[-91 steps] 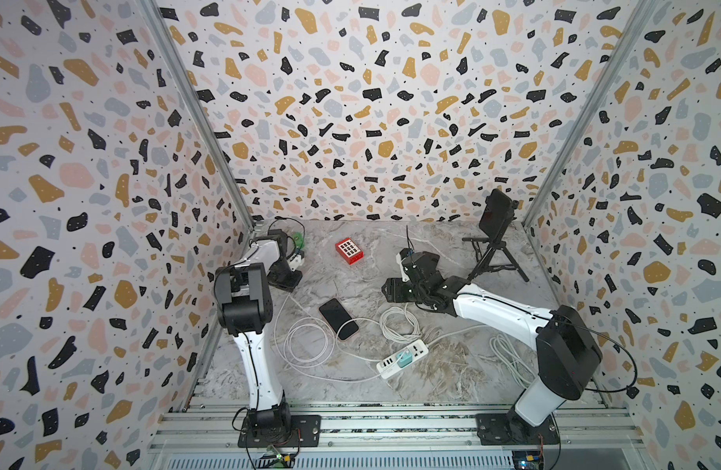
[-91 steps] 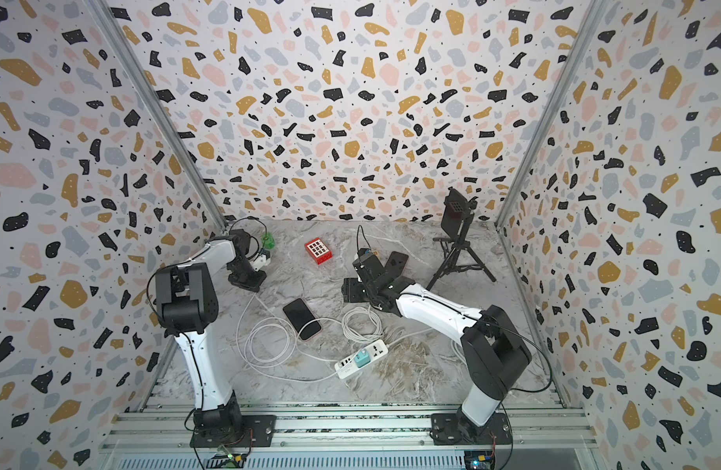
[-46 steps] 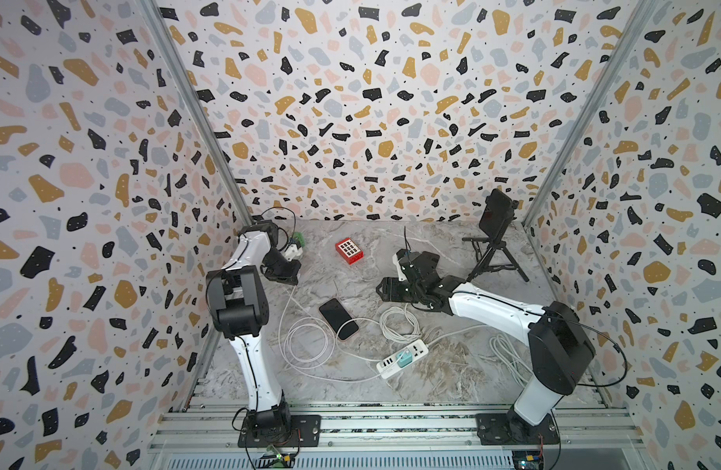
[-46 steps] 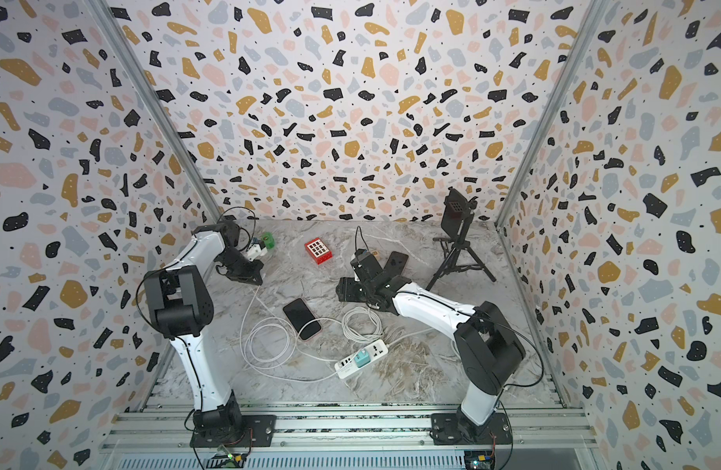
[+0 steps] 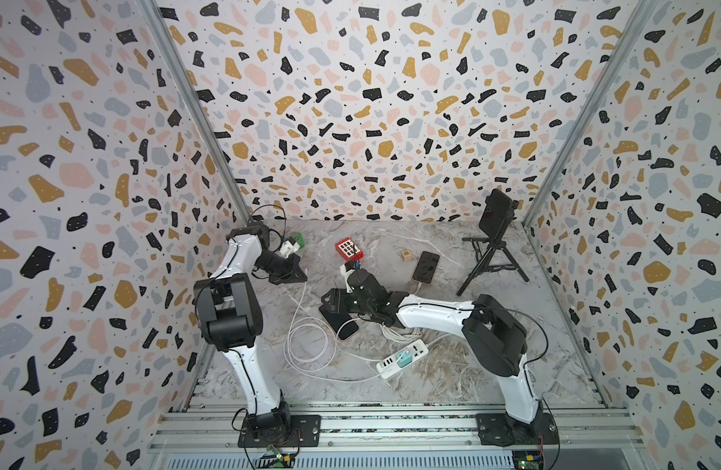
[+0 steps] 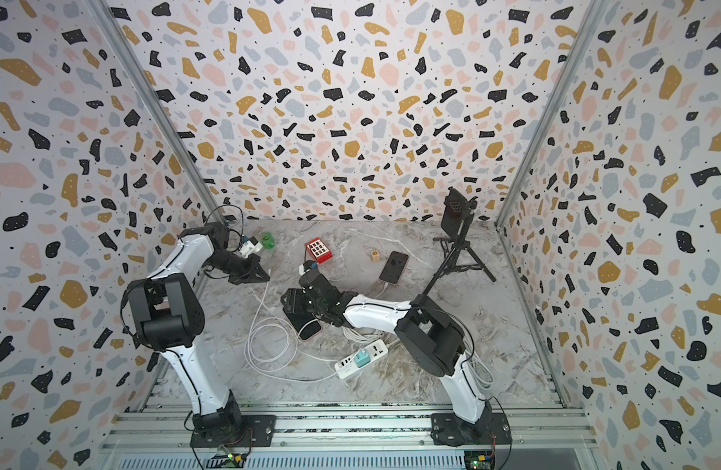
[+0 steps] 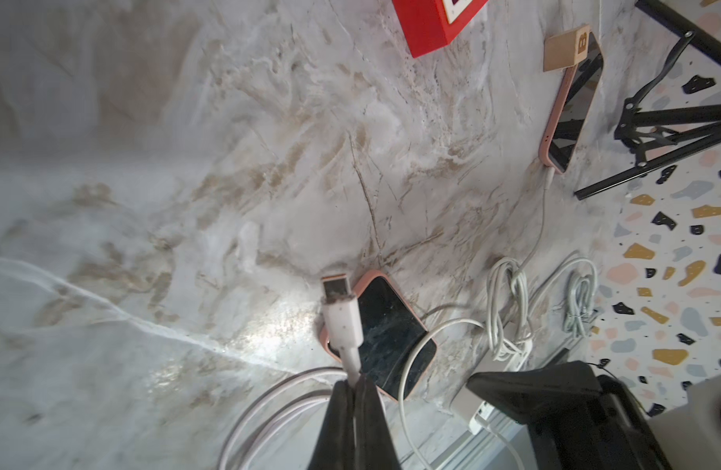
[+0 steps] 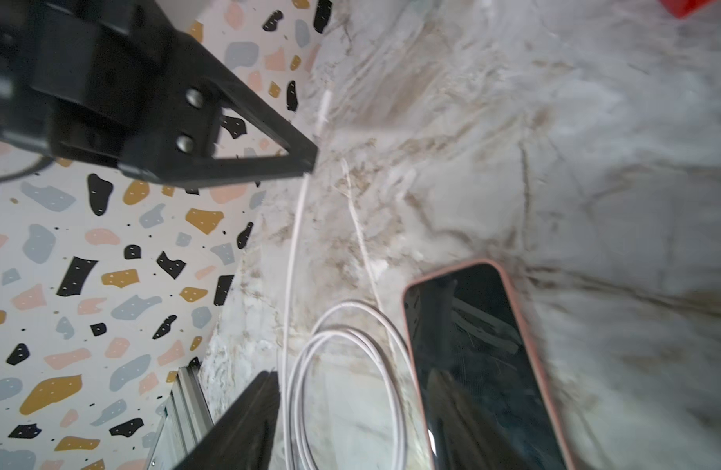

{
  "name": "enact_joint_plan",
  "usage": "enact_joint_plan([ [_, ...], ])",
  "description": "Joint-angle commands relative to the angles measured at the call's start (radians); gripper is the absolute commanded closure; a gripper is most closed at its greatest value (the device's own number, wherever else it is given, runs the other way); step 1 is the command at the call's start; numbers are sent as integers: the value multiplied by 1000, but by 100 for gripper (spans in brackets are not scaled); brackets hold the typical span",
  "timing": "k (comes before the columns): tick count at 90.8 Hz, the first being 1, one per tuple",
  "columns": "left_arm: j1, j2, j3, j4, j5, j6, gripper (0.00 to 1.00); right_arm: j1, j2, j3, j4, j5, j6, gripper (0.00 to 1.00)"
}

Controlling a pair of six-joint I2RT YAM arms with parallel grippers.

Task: Plug the charging cable into the phone
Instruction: Pick up the charging cable from the center of the board.

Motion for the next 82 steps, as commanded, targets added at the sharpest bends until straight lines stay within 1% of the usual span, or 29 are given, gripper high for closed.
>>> enact_joint_plan([
  [1,9,-21,-22,9,75,-46,100,-16,32,95,55,32,16,38],
  [17,24,-47,-62,31,98,-82,100,4,133,198,13,19,15,41],
  [41,35,-66,-109,46,122,-92,100,13,219,308,-10,2,8,42],
  [73,38,-67,-122,52,121,-95,100,27,254,344,-11,-20,35,44],
  [82,38,-69,-135,48,138,-93,100,27,260,351,-4,-22,44,48],
])
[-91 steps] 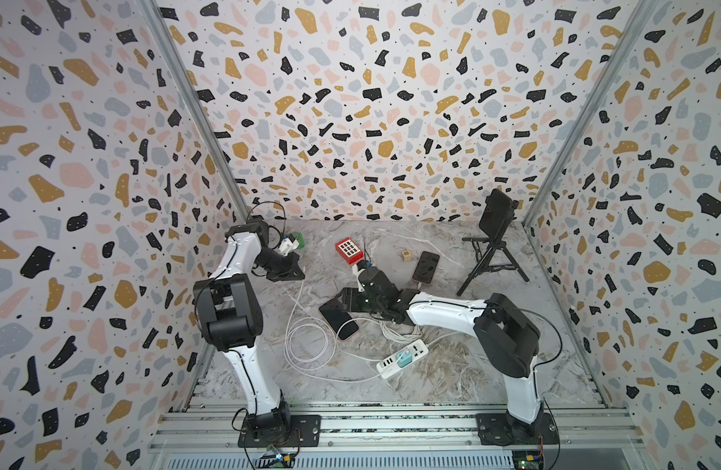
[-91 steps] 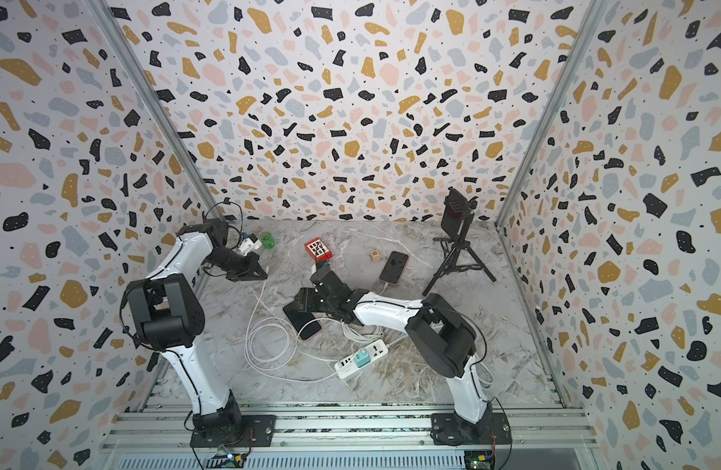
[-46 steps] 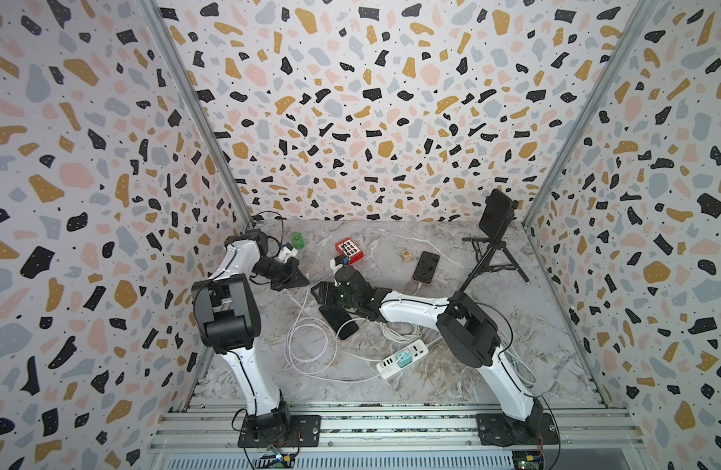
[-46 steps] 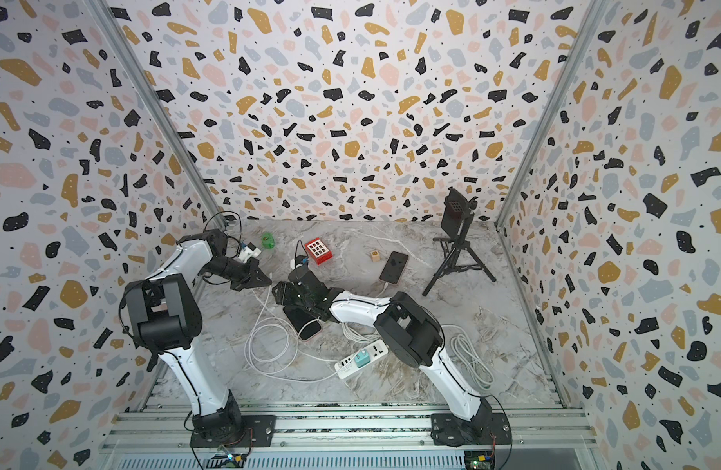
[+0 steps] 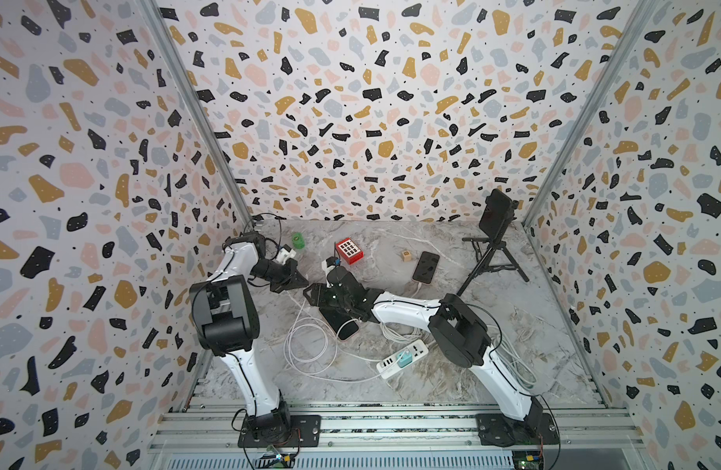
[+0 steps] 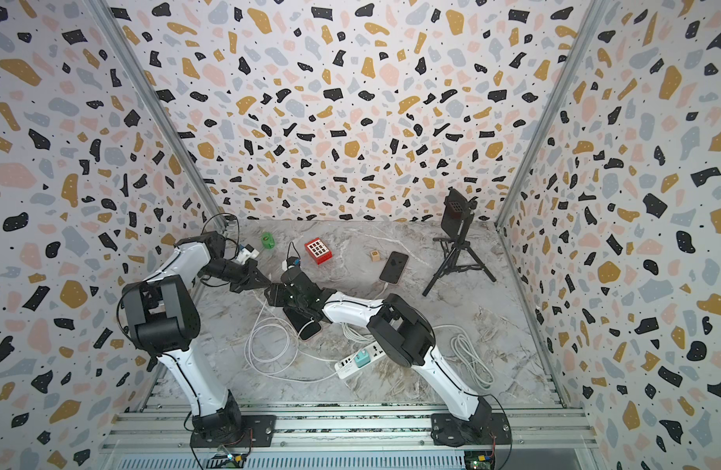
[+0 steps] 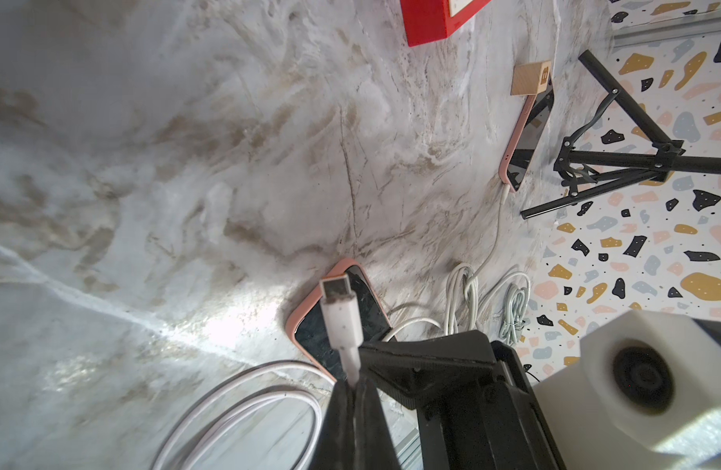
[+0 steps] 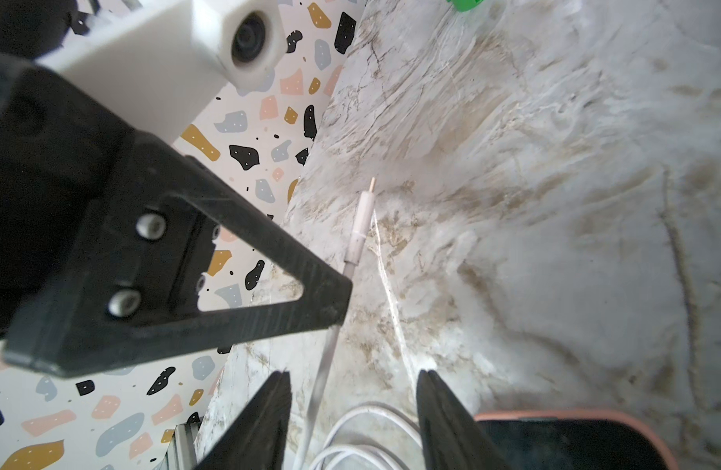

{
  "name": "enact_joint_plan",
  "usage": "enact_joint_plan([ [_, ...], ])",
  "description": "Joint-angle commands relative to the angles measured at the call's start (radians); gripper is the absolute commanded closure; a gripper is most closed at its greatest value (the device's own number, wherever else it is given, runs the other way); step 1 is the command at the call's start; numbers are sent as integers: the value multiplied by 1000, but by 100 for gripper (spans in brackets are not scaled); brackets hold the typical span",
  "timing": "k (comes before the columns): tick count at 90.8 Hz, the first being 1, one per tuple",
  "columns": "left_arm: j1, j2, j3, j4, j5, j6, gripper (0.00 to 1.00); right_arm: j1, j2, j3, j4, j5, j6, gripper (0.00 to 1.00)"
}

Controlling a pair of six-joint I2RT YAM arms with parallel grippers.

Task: Plug the charging cable into the phone
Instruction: Pick up the charging cable from the center of the board.

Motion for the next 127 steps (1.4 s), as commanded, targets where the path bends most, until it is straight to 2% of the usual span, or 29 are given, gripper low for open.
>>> enact_joint_plan([
  [1,4,-31,-25,-6,39,-1,100,6,1,42,2,-11,18,49],
  [28,3,-39,-43,-18,84,5,100,14,45,93,0,-49,28,79],
  [43,22,-71,-19,-58,103,53,55,15,2,49,-5,-66,-9,95],
  [46,28,-86,-20,-57,102,59,49,15,-16,28,10,-68,-15,100],
  [54,50,-127,-29,-52,108,75,39,15,-64,-23,35,-80,-44,100],
  [75,79,-210,-68,-70,147,151,37,13,-204,-145,76,-116,-147,100],
  [89,85,-246,-82,-94,285,218,36,11,-281,-214,112,-202,-214,100],
  [116,85,-275,0,-364,503,572,36,-1,-391,-315,180,-361,-280,100],
  [127,85,-256,34,-517,566,733,36,-7,-416,-361,259,-388,-226,100],
])
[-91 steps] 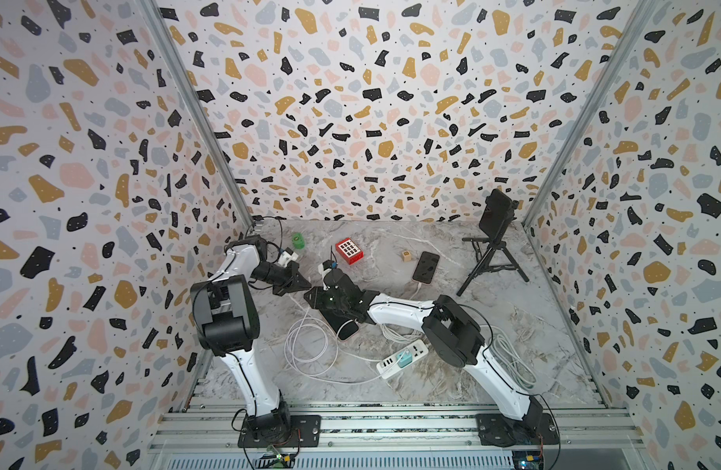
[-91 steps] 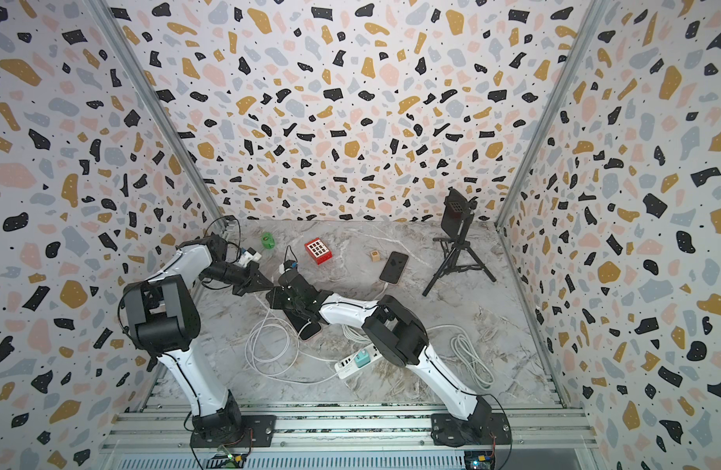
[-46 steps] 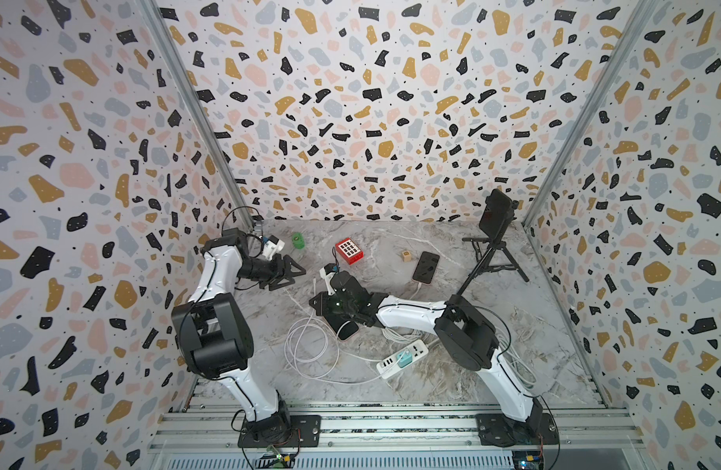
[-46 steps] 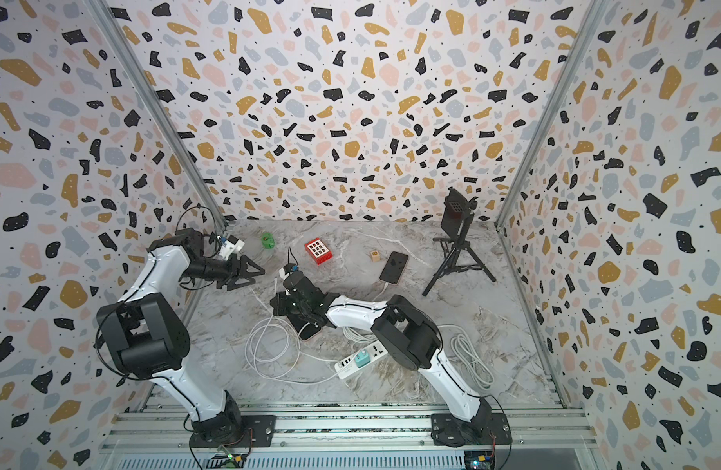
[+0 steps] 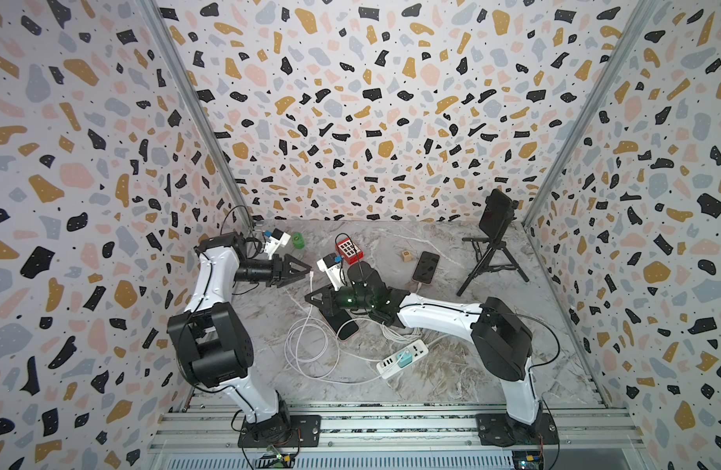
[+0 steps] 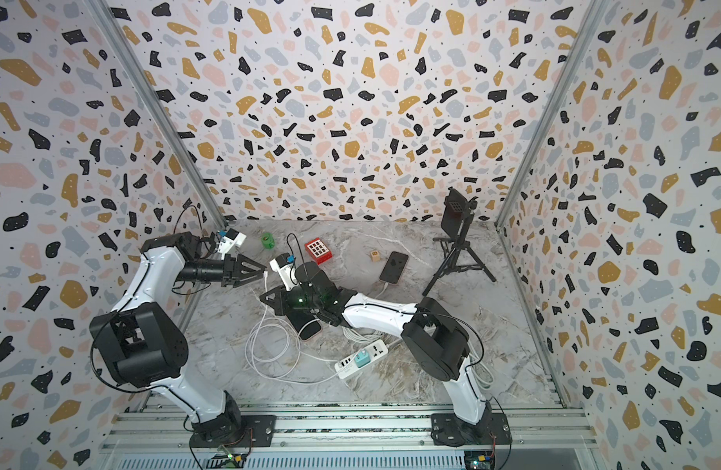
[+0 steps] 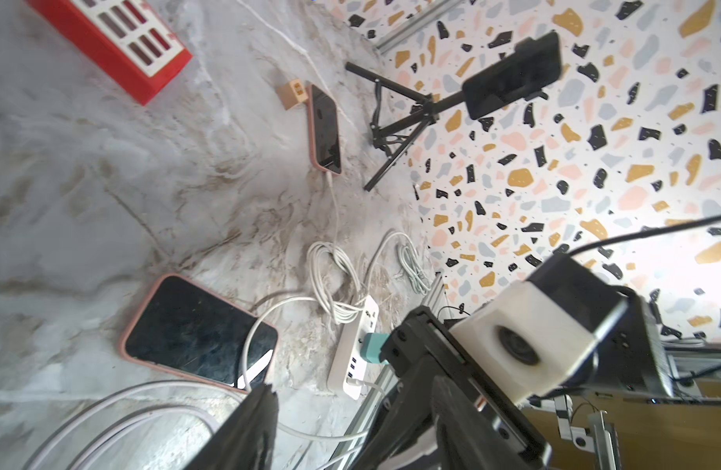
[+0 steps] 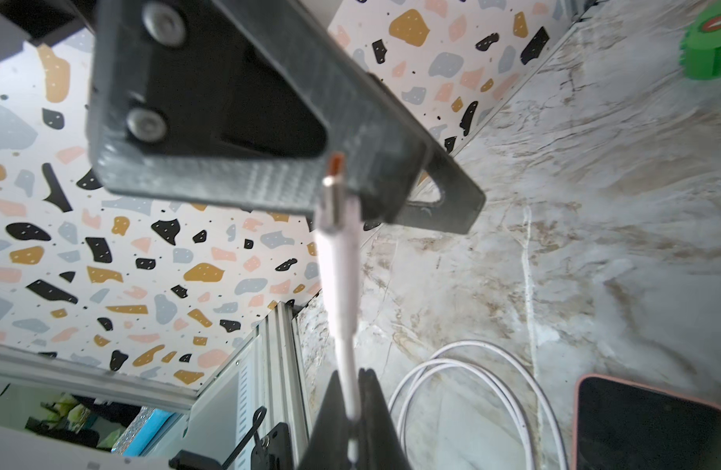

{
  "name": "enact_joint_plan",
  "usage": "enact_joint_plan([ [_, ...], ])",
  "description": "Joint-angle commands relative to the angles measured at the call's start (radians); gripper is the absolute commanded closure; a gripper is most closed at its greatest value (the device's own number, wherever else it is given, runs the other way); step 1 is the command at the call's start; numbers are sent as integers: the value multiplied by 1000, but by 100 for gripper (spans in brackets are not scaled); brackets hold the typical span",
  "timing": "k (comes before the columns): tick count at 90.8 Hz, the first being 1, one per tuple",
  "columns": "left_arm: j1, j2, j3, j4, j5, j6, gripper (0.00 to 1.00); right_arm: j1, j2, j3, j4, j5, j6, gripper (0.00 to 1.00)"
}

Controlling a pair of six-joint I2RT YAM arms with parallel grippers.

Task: Plug the charging cable into the phone
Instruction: Pick up the charging cable from the center of the board.

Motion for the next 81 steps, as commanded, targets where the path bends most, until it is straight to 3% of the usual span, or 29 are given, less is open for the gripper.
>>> enact_joint_plan([
  [1,4,-6,54,-221,120,225,36,-10,-65,-42,98,-68,22,100],
  [11,6,41,108,-407,155,410,35,-27,-87,-91,209,-88,99,100],
  [60,10,-48,46,-415,157,466,36,-33,-108,-51,234,-214,109,100],
  [81,9,-74,33,-417,168,472,48,-33,-83,-28,254,-228,136,100],
])
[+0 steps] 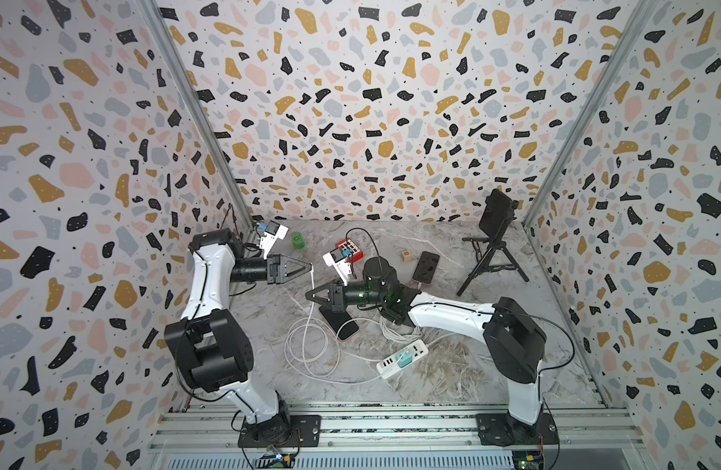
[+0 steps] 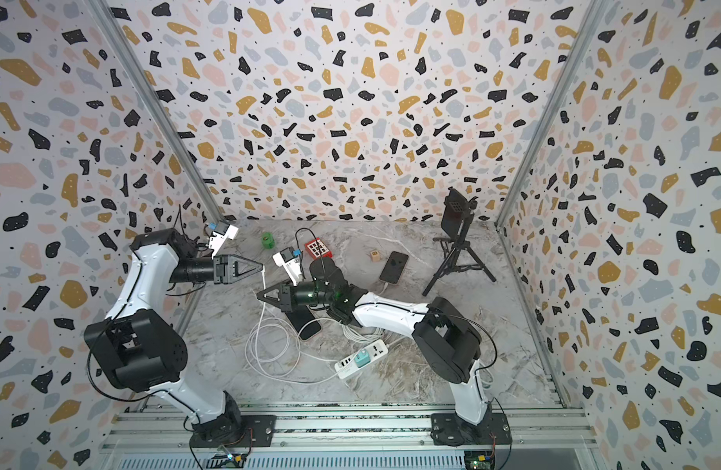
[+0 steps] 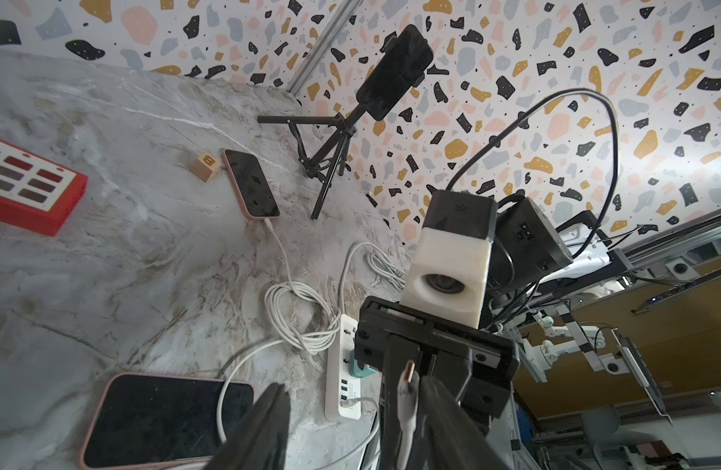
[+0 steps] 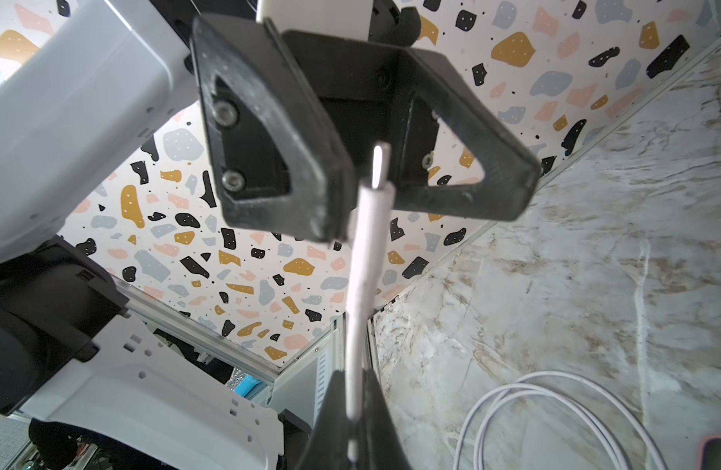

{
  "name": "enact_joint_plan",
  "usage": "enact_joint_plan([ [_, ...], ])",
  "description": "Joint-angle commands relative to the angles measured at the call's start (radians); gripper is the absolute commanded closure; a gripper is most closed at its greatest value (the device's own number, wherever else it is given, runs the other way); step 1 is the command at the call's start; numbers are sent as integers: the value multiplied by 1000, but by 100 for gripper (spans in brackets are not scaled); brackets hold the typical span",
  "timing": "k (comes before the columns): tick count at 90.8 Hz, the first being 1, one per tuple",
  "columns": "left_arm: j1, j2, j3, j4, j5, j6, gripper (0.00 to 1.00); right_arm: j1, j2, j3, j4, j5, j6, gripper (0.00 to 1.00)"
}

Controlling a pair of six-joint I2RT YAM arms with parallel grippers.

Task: Plug the charging cable into the phone
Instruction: Pick up the charging cable from the center of the board.

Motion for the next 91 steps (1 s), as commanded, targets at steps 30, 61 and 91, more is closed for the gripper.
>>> enact_joint_plan([
  [30,1,-44,-28,-192,44,21,55,4,16,79,41,-45,30,100],
  [61,0,-49,-25,-190,50,14,82,4,45,101,52,-61,53,100],
  [91,0,-51,-43,-190,51,26,100,4,47,82,70,-54,66,89],
])
